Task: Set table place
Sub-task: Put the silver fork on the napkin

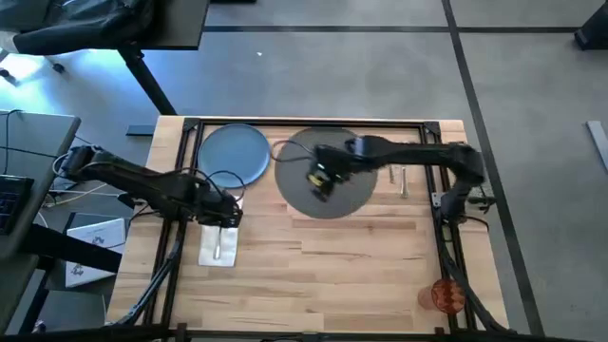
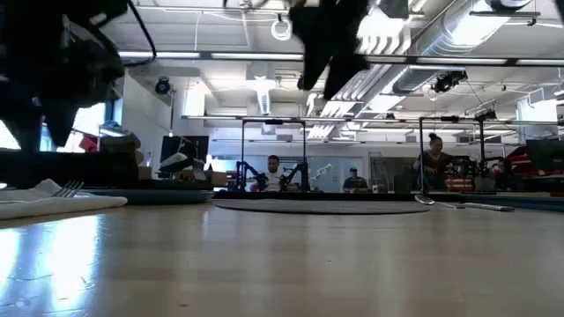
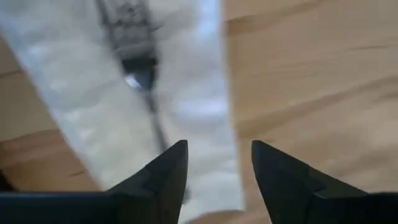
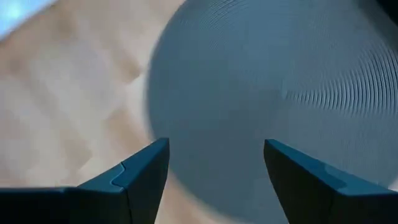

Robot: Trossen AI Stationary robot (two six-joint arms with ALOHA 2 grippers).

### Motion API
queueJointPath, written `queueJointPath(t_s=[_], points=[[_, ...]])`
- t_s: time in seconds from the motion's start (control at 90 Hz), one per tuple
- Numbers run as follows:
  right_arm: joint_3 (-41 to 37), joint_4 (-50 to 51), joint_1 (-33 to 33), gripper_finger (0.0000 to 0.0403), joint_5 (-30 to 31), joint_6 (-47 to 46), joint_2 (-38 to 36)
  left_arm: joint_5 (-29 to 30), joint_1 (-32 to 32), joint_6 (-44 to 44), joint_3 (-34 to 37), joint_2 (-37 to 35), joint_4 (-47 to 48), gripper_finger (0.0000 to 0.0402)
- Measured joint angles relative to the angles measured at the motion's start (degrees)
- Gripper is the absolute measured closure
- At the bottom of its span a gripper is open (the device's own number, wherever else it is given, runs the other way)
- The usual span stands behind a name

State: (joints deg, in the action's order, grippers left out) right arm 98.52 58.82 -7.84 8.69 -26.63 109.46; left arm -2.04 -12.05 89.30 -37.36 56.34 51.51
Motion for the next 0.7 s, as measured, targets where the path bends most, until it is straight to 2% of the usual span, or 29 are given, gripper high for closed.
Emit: queueJointPath(t_s=[0.078, 0.167, 0.278, 0.433, 0.478, 0.567, 0.7], points=[[0.0, -1.04, -2.84, 0.0167, 0.08, 1.27, 6.14, 1.81, -0.43, -1.98, -1.82, -1.75, -0.47, 0.0234], [-0.02, -0.7, -4.93, 0.0203, 0.17, 2.49, 12.73, 4.87, -0.86, -4.75, -3.91, -3.11, -0.65, 0.0234], [-0.07, -0.2, -5.68, 0.0278, -0.54, 2.34, 18.7, 7.93, -1.22, -7.54, -5.56, -3.91, -2.04, 0.0234], [0.38, -0.16, -3.3, 0.0385, -3.26, 0.66, 21.0, 8.63, -1.71, -11.67, -7.22, -3.87, -2.28, 0.0234], [0.35, 0.02, -1.87, 0.0394, -3.46, -0.63, 21.1, 8.63, -1.96, -12.88, -7.36, -3.82, -2.38, 0.0234], [0.3, 0.26, 2.0, 0.0388, -5.63, -4.67, 20.86, 8.65, -2.05, -14.41, -7.37, -3.85, -2.56, 0.0234], [0.15, -0.76, 9.16, 0.0387, -11.94, -10.43, 20.4, 9.29, -2.05, -14.6, -7.37, -3.87, -3.12, 0.0234]])
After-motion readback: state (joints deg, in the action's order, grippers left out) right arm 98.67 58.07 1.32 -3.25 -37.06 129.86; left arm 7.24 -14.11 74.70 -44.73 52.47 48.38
